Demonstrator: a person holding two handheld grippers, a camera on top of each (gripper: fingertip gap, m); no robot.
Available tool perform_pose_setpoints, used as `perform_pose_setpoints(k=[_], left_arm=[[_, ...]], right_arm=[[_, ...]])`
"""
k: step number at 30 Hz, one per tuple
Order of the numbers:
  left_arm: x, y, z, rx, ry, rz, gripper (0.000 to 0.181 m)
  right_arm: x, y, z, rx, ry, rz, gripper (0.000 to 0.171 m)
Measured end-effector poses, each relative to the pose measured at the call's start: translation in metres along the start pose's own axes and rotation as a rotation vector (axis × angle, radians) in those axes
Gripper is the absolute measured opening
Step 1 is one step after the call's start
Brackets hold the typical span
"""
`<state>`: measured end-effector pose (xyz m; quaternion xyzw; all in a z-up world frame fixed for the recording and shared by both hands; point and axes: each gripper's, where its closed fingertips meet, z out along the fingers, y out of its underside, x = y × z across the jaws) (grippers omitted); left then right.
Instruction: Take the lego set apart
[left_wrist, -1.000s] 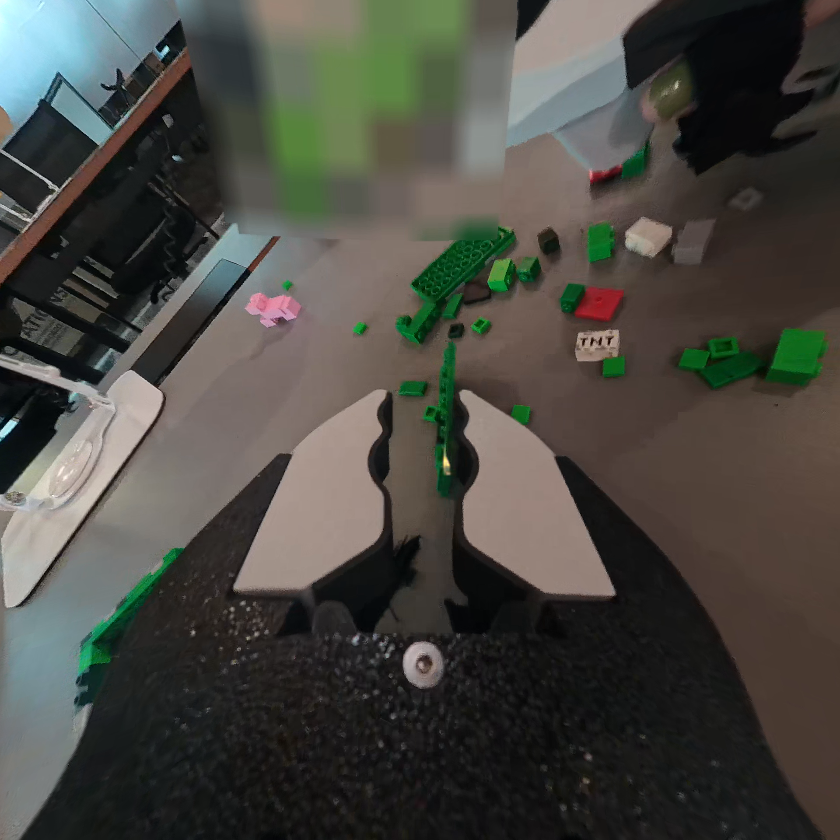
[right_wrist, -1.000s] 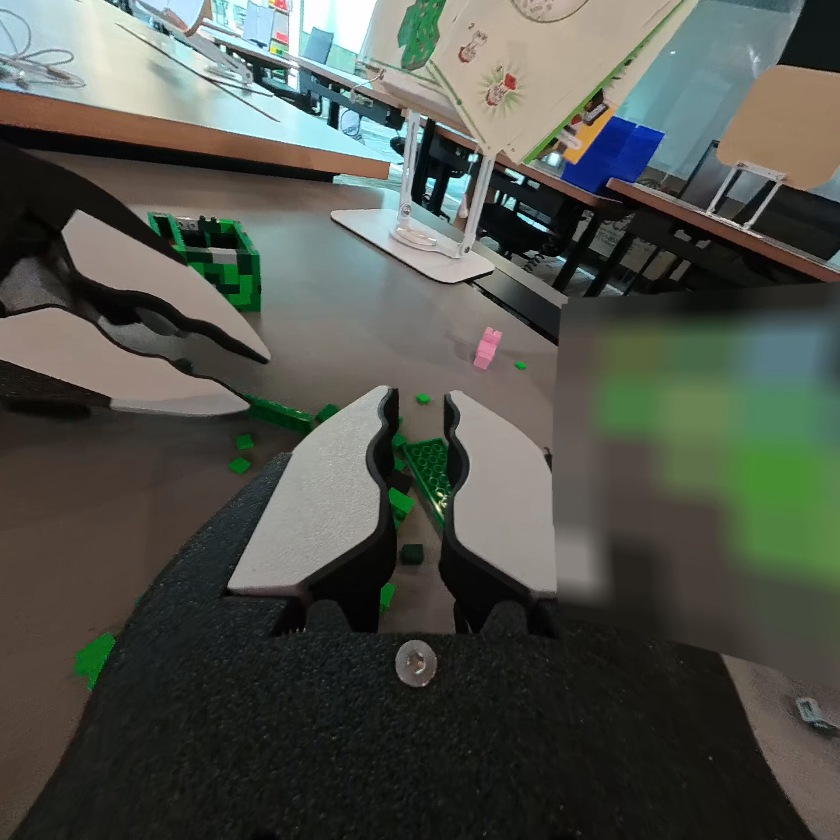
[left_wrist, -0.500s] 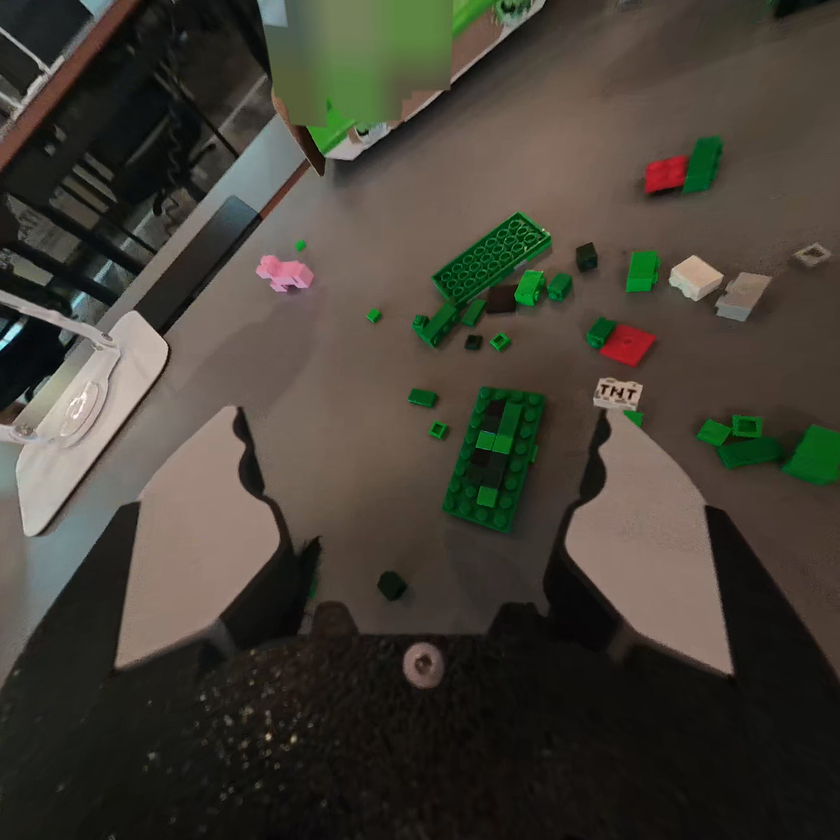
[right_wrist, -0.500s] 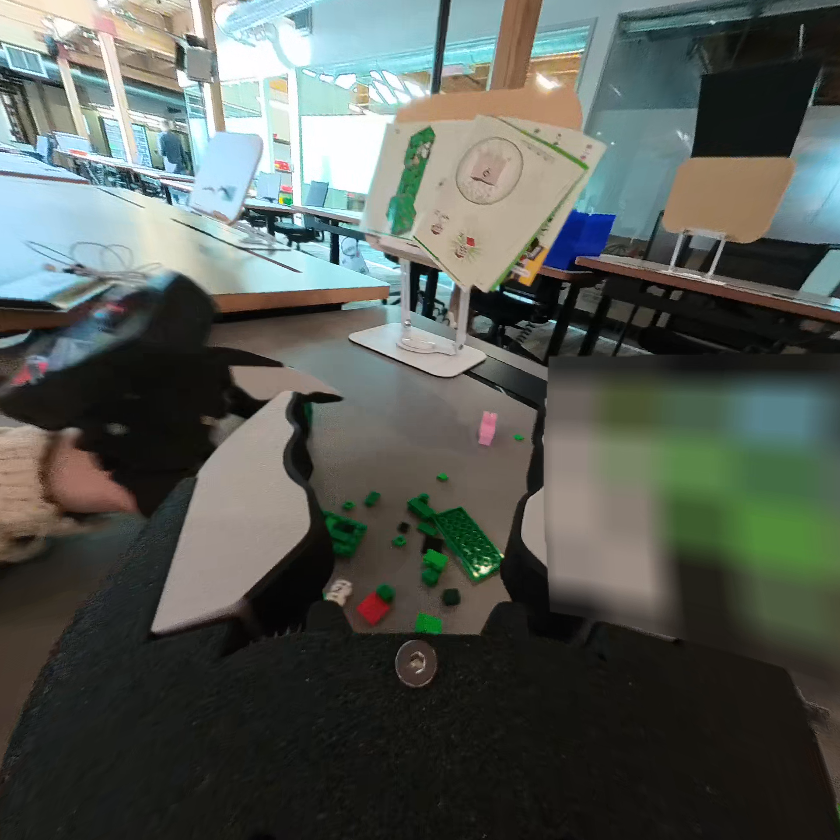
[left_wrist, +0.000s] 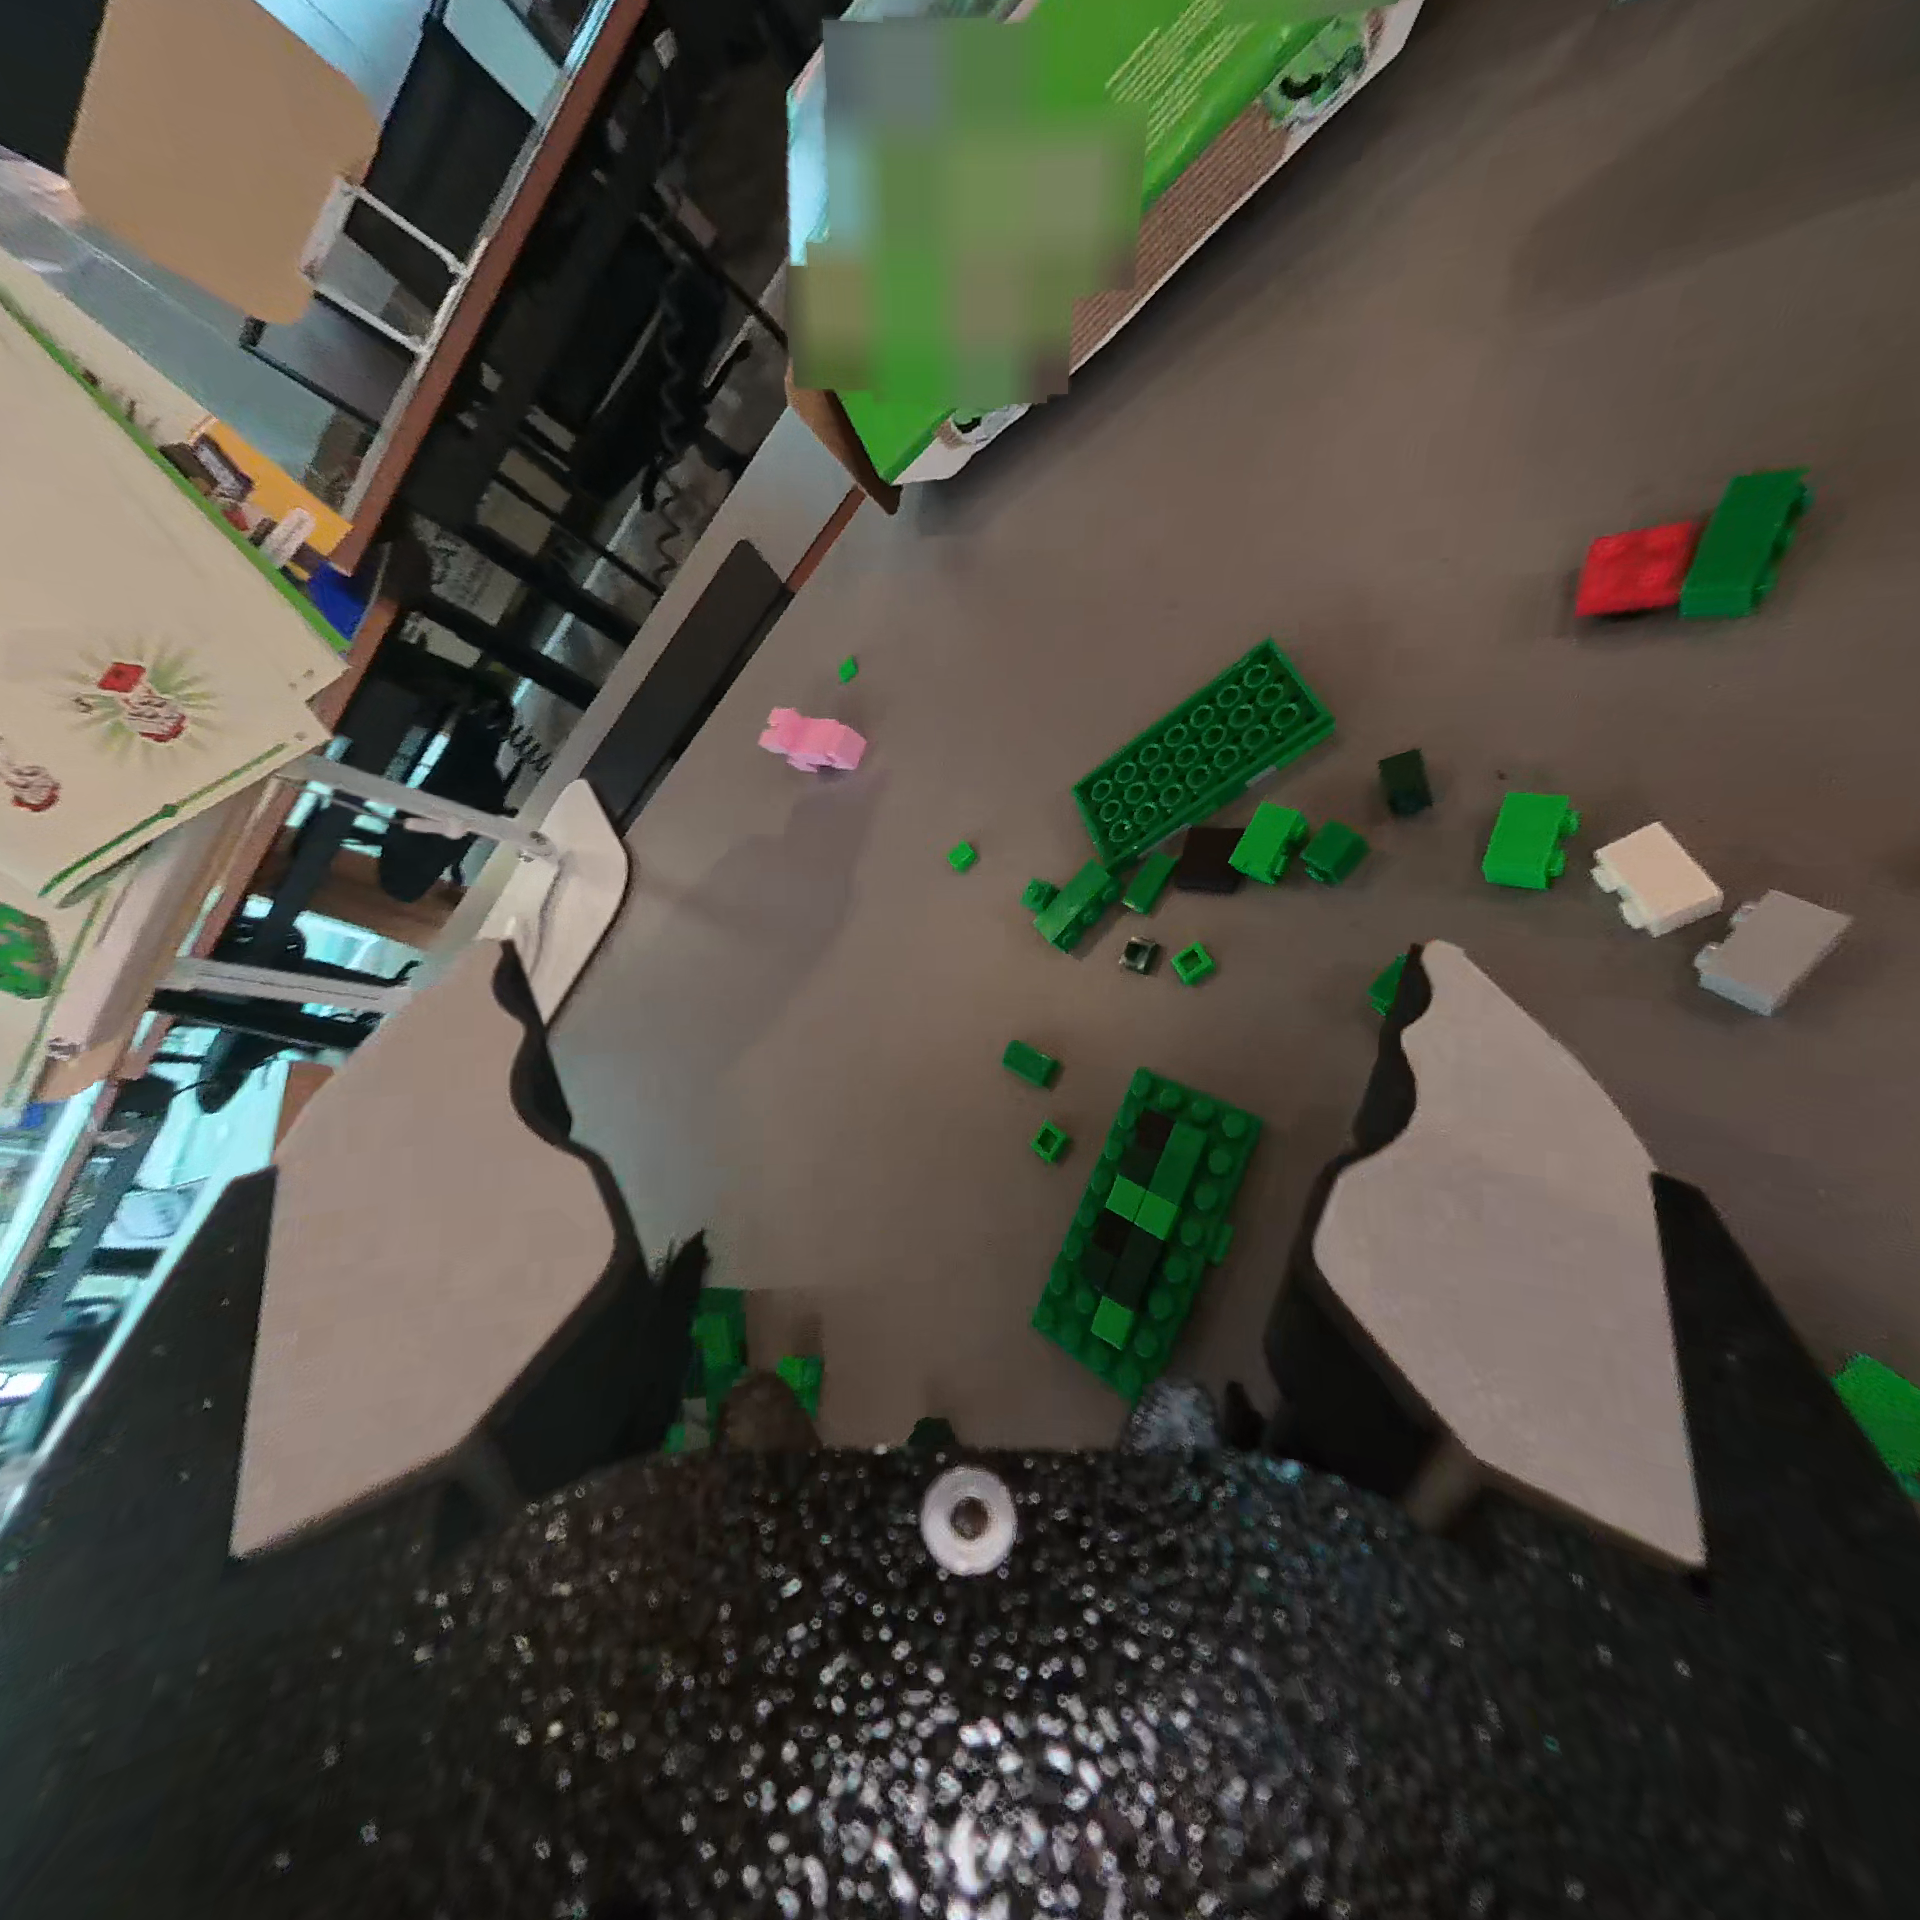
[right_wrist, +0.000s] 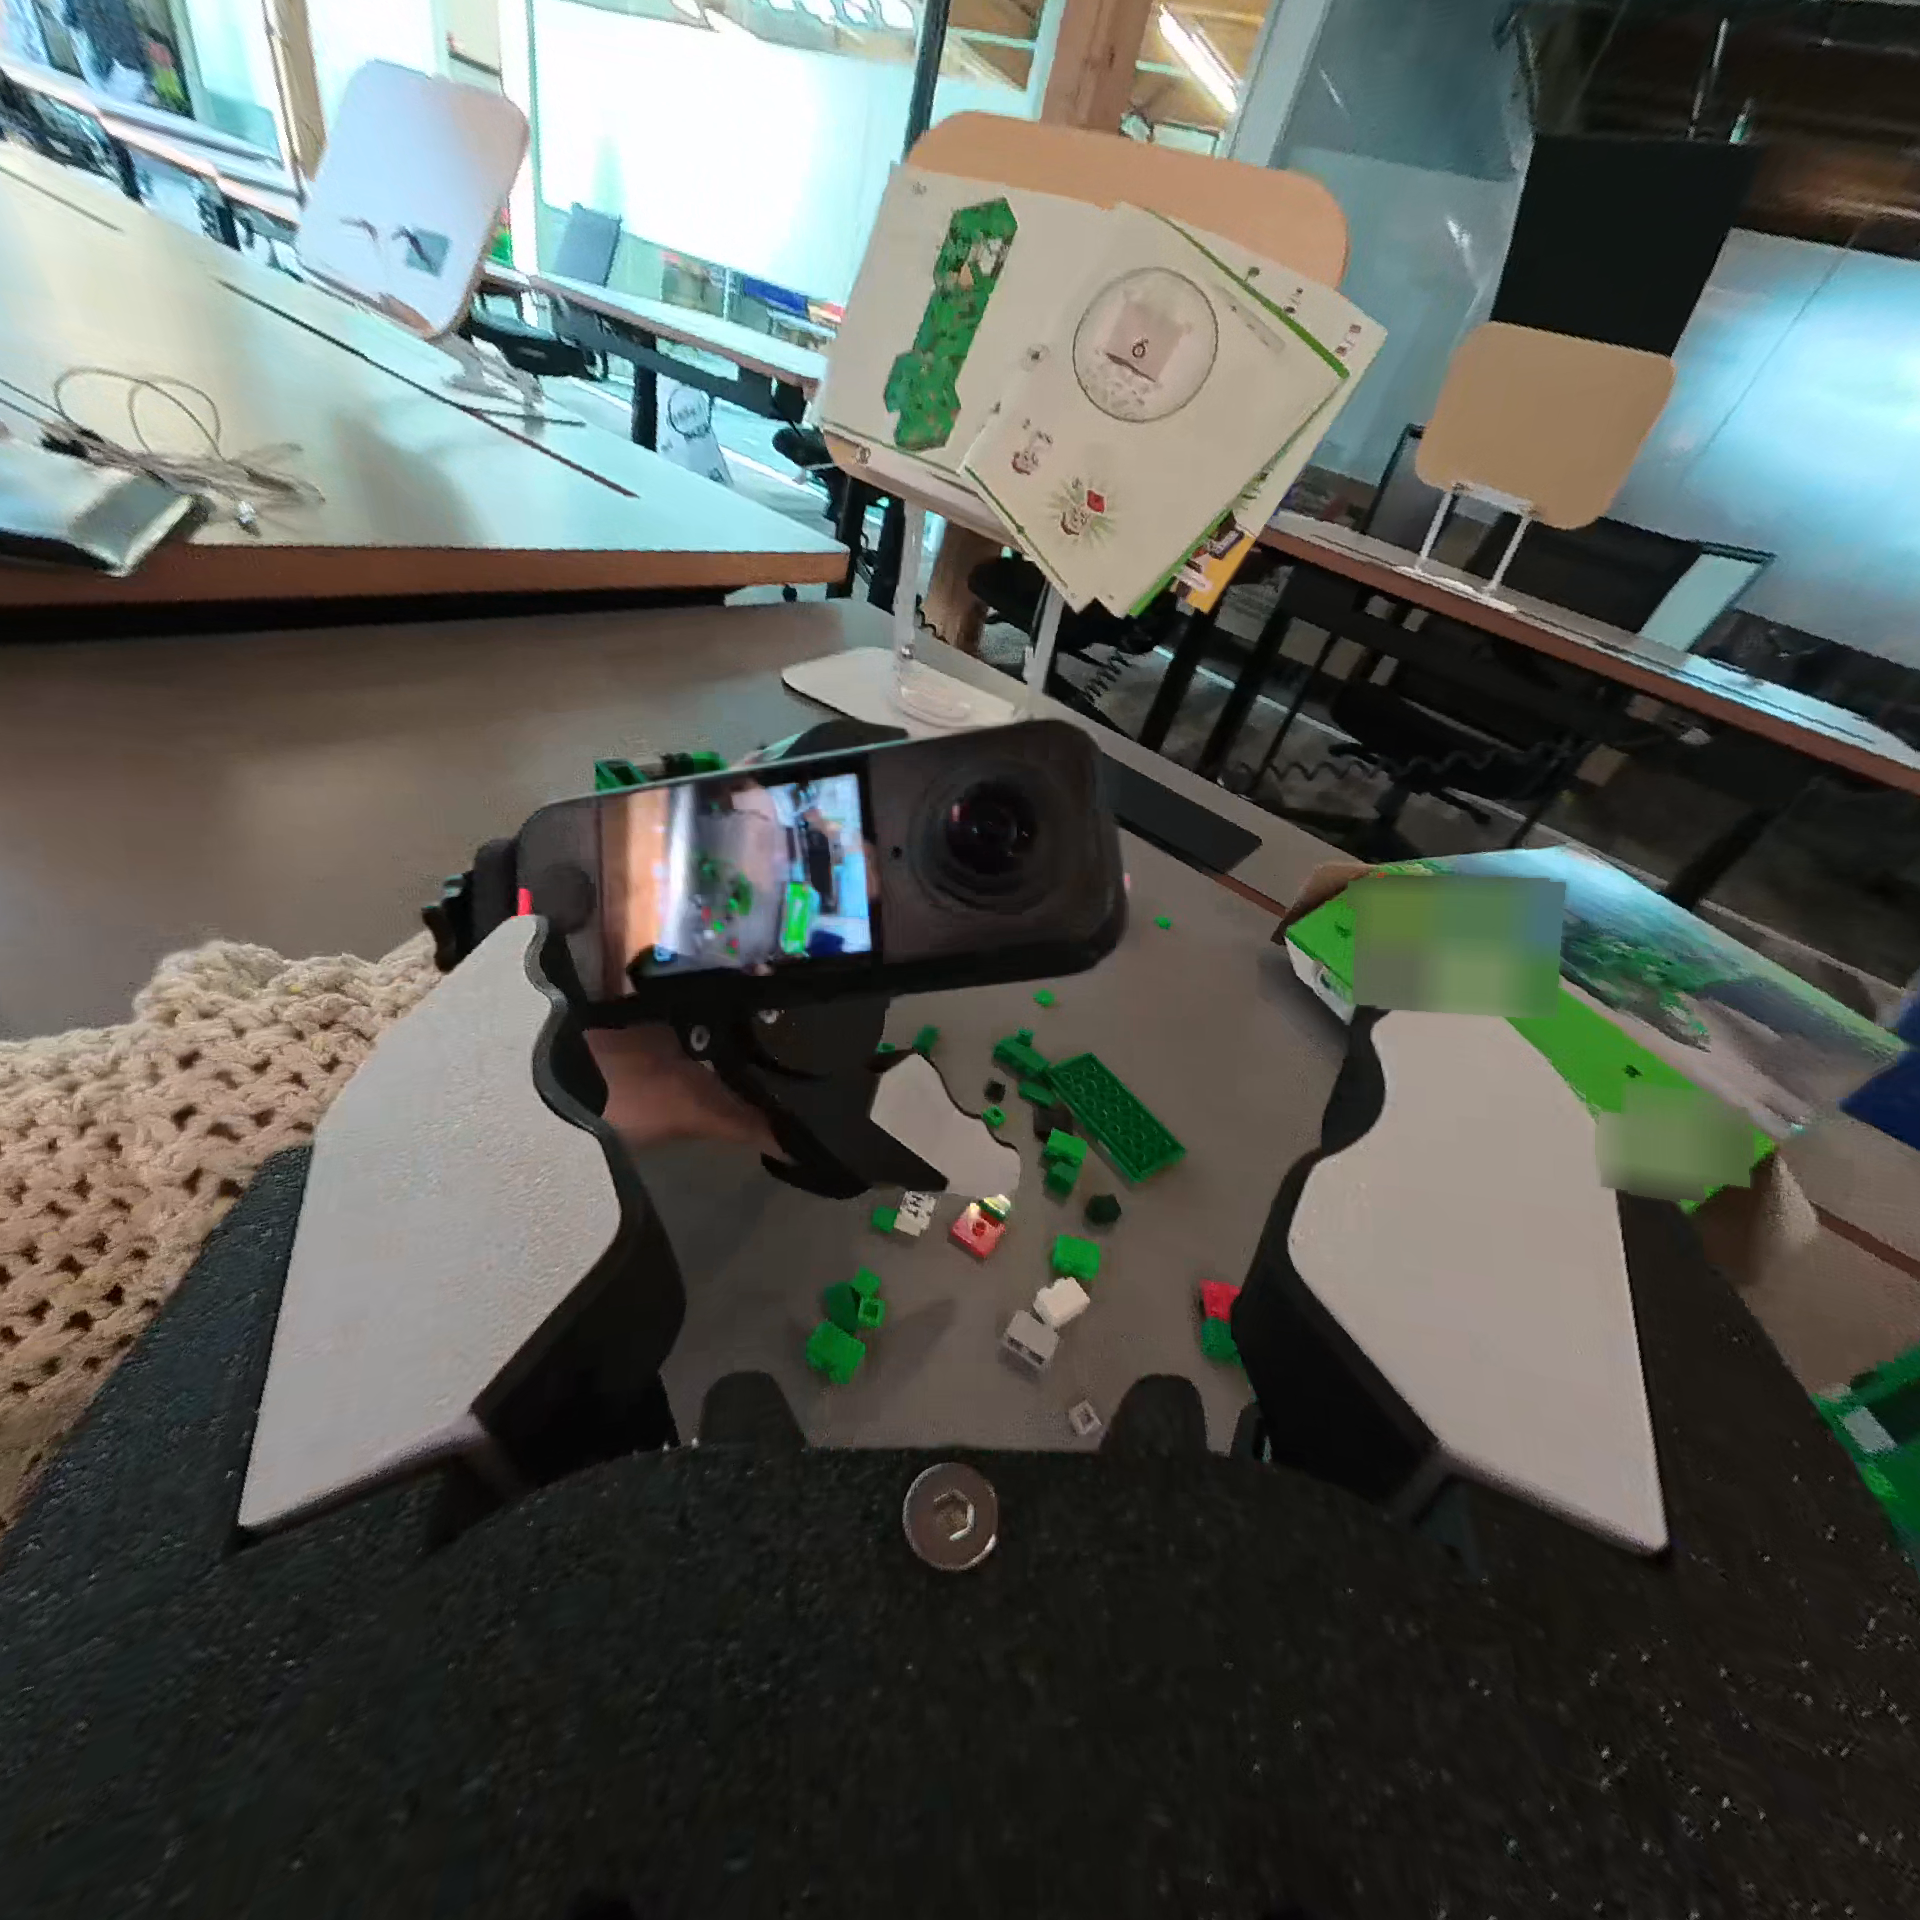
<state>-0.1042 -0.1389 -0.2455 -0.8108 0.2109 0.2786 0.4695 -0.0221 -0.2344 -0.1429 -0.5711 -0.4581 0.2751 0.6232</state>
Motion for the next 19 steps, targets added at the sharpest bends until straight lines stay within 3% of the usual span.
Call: perform_pose_setpoints(k=[6,14,19], left_arm=[[-0.008,0.002,0.0,-0.051,-0.102,0.083,0.147],[-0.065,-0.001,-0.019,-0.095,-0.486,0.351,0.146],[-0.042,0.0,-0.018,-0.019,-0.338,0.29,0.126]], right_arm=[[0.001,0.01,0.0,-0.096,0.026,-0.051,0.134],[-0.004,0.035,0.002,-0.234,-0.058,0.07,0.137],[-0.011,0.027,-0.005,-0.201,-0.102,0.045,0.122]])
